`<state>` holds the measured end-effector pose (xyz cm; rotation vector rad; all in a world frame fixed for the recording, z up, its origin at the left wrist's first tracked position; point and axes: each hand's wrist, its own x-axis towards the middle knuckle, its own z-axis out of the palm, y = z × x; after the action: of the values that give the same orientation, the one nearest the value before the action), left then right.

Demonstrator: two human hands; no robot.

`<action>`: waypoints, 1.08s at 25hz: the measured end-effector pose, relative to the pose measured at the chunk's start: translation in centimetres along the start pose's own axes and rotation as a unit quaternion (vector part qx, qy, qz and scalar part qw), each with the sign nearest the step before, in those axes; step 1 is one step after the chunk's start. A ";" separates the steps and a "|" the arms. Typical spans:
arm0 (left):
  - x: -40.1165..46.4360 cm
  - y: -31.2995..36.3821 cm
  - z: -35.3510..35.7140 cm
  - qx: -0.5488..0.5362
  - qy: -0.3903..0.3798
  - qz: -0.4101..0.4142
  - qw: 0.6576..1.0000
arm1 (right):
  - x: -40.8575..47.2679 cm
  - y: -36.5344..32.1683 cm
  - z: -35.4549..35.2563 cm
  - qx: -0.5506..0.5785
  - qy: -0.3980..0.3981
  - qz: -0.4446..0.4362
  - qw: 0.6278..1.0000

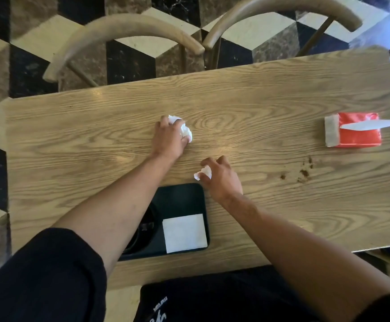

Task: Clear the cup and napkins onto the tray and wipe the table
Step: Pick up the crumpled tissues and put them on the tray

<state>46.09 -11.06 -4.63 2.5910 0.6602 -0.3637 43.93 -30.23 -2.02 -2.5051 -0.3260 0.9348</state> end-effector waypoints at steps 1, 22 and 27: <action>0.0 0.0 0.2 0.002 0.002 0.008 1.000 | 0.1 0.1 0.1 0.004 0.003 -0.001 1.000; -15.8 -5.1 -2.5 -0.066 -0.044 0.050 0.996 | -6.6 0.2 3.5 0.059 0.007 -0.136 0.989; -16.6 -5.4 -0.5 -0.016 -0.091 0.073 0.993 | -6.6 -0.3 4.3 0.005 0.009 -0.122 0.992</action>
<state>29.32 -13.03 -0.28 2.5180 0.4080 -0.5301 36.13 -30.97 -1.05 -2.3937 -0.6050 0.8123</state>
